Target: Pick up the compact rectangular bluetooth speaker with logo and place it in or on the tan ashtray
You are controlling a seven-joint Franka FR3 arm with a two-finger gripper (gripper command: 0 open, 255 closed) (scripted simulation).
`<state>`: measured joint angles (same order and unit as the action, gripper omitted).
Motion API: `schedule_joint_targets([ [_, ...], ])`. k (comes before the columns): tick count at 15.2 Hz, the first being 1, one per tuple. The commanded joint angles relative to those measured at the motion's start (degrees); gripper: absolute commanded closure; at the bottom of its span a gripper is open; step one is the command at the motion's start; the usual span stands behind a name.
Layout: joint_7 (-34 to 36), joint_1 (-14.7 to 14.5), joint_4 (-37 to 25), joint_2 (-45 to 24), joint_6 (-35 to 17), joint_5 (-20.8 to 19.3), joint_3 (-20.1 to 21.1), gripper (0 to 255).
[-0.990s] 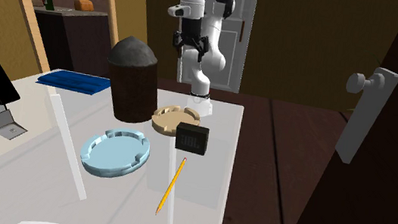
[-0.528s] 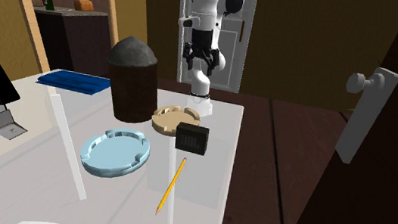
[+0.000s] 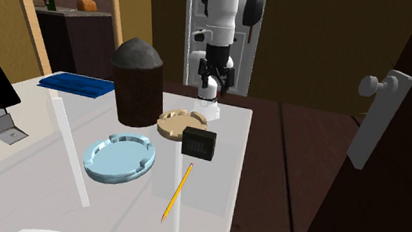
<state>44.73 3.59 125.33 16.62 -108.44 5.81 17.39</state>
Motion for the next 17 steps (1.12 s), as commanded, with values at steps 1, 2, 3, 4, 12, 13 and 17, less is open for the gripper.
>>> schedule_joint_targets([
  [1,5.7,0.3,-2.9,-4.4,-2.1,-0.8,1.9,0],
  [2,8.2,0.5,-4.5,-6.6,-2.9,-1.5,2.5,0],
  [3,10.7,0.6,-6.2,-8.8,-3.6,-2.3,3.1,0],
  [4,13.2,0.7,-8.0,-11.0,-4.3,-3.2,3.6,0],
  [12,31.8,-1.0,-25.1,-29.3,-6.2,-11.5,4.0,0],
  [13,33.6,-1.4,-27.3,-31.3,-6.0,-12.4,3.7,0],
  [17,33.9,-1.6,-25.5,-32.3,-8.8,-12.8,3.4,0],
])
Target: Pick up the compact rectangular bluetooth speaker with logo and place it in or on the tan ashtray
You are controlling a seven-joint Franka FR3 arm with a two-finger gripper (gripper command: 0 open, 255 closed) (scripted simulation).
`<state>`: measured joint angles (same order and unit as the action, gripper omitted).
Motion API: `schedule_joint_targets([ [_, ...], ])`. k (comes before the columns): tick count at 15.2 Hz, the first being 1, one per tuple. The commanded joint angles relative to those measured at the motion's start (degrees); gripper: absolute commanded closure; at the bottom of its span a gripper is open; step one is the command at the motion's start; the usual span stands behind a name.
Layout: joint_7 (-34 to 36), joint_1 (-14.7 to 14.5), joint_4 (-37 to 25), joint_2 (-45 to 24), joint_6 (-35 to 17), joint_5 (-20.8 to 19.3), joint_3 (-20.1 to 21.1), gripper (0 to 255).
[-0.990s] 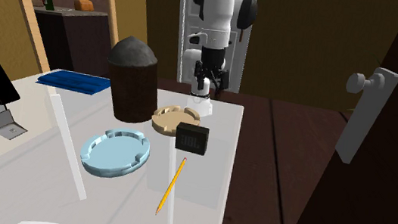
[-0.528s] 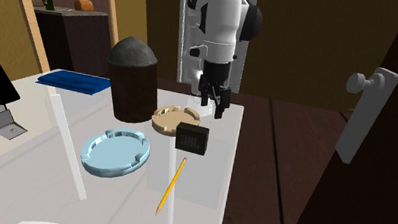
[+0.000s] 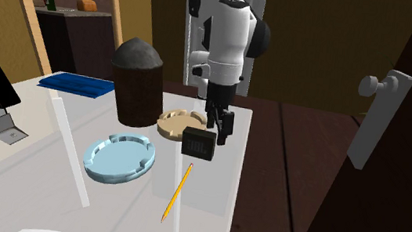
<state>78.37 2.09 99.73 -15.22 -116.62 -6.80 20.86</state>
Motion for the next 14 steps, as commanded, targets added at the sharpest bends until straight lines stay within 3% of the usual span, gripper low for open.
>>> schedule_joint_targets([
  [1,0.3,-0.1,0.6,-0.7,-1.3,-0.3,-0.1,0],
  [12,0.5,-0.2,1.6,-1.5,-3.0,-0.7,-0.2,0],
  [13,0.5,-0.2,1.6,-1.5,-3.0,-0.7,-0.2,255],
  [14,0.5,-0.2,1.6,-1.5,-3.0,-0.7,-0.2,255],
])
